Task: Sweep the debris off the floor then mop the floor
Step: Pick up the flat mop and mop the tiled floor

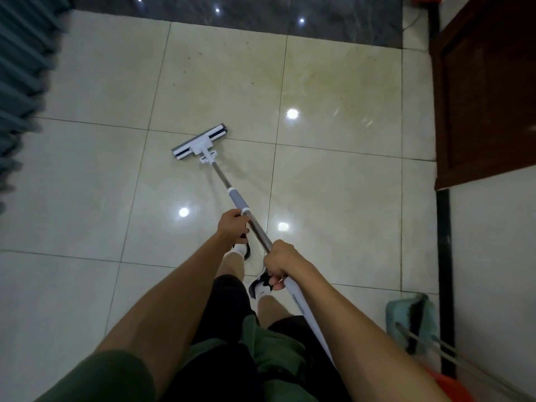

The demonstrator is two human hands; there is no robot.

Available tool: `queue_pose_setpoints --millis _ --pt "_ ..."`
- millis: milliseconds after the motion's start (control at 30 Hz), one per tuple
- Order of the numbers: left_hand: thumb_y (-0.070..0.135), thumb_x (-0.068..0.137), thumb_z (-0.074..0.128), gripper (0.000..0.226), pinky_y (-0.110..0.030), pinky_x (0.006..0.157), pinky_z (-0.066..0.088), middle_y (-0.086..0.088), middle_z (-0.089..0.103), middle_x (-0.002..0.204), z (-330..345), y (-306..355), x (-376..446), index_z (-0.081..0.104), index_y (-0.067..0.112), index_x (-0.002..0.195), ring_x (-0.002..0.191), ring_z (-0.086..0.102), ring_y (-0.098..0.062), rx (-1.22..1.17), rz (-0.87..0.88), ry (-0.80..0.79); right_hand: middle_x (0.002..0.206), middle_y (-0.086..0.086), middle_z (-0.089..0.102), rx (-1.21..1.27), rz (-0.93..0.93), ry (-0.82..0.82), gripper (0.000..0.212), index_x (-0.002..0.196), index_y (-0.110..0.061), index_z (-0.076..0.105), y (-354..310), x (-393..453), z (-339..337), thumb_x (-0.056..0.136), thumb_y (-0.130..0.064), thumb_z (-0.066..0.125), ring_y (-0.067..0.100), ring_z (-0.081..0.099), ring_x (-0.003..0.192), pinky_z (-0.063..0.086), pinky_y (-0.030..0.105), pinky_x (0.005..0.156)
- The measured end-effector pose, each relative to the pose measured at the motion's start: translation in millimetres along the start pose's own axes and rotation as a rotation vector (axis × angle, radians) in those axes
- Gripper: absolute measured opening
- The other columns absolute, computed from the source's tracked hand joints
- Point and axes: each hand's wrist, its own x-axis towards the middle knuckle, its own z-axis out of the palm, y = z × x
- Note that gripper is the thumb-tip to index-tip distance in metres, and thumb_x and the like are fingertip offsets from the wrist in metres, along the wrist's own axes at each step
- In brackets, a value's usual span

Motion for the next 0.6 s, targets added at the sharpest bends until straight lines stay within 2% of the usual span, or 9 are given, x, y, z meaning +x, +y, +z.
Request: queue_pose_setpoints --millis 100,200,267,367,467,533,600 --pt "0.007 0.099 0.061 0.025 -0.053 0.085 0.059 -0.015 0.064 0.096 -1 1 3 0.059 0.006 0.123 0.085 0.065 -0.030 -0.091 -0.043 -0.019 0.085 0.019 0.060 0.012 -0.002 -0.002 0.028 0.118 -0.001 0.051 -3 1 -3 0.092 0.005 0.047 0.023 0.056 0.050 0.052 0.030 0.045" --pt "0.009 0.098 0.062 0.022 -0.056 0.086 0.059 -0.017 0.065 0.098 -2 2 16 0.060 0.007 0.120 0.085 0.067 -0.030 -0.179 -0.095 0.011 0.081 0.020 0.061 0.004 -0.010 0.012 0.027 0.114 0.001 0.054 -6 0 -4 0.089 0.005 0.045 0.022 0.054 0.046 0.051 0.029 0.046" --pt "0.008 0.100 0.058 0.019 -0.052 0.082 0.060 -0.017 0.063 0.102 -2 3 24 0.056 0.008 0.119 0.086 0.066 -0.031 -0.238 -0.110 0.009 0.081 0.022 0.063 0.011 -0.006 0.002 0.025 0.113 0.002 0.054 -9 0 -4 0.089 0.003 0.046 0.023 0.055 0.046 0.054 0.030 0.047" --pt "0.008 0.101 0.057 0.015 -0.041 0.065 0.058 -0.012 0.062 0.098 -1 8 41 0.053 0.009 0.116 0.080 0.065 -0.025 -0.304 -0.161 0.032 0.080 0.021 0.061 0.031 -0.004 -0.010 0.017 0.108 -0.002 0.051 -18 2 -5 0.091 0.000 0.048 0.023 0.055 0.046 0.051 0.028 0.041" --pt "0.008 0.097 0.062 0.013 -0.043 0.069 0.059 -0.015 0.064 0.103 0 11 68 0.058 0.003 0.108 0.088 0.069 -0.028 -0.341 -0.212 -0.027 0.080 0.011 0.058 -0.034 -0.052 0.076 0.022 0.114 -0.006 0.050 -28 12 -3 0.093 -0.011 0.052 0.024 0.063 0.060 0.055 0.031 0.050" --pt "0.014 0.100 0.060 0.020 -0.046 0.065 0.058 -0.018 0.063 0.104 -1 18 80 0.058 0.000 0.114 0.082 0.068 -0.031 -0.486 -0.312 -0.028 0.086 0.005 0.055 -0.142 -0.078 0.151 0.025 0.116 -0.007 0.051 -34 17 -1 0.093 -0.017 0.054 0.026 0.065 0.077 0.057 0.036 0.064" --pt "0.011 0.100 0.059 0.020 -0.045 0.060 0.055 -0.019 0.061 0.106 0 25 94 0.059 -0.001 0.116 0.074 0.064 -0.030 -0.551 -0.382 0.023 0.096 0.006 0.058 -0.187 -0.099 0.205 0.025 0.116 -0.007 0.054 -43 17 -2 0.094 -0.019 0.053 0.026 0.063 0.083 0.057 0.036 0.071"
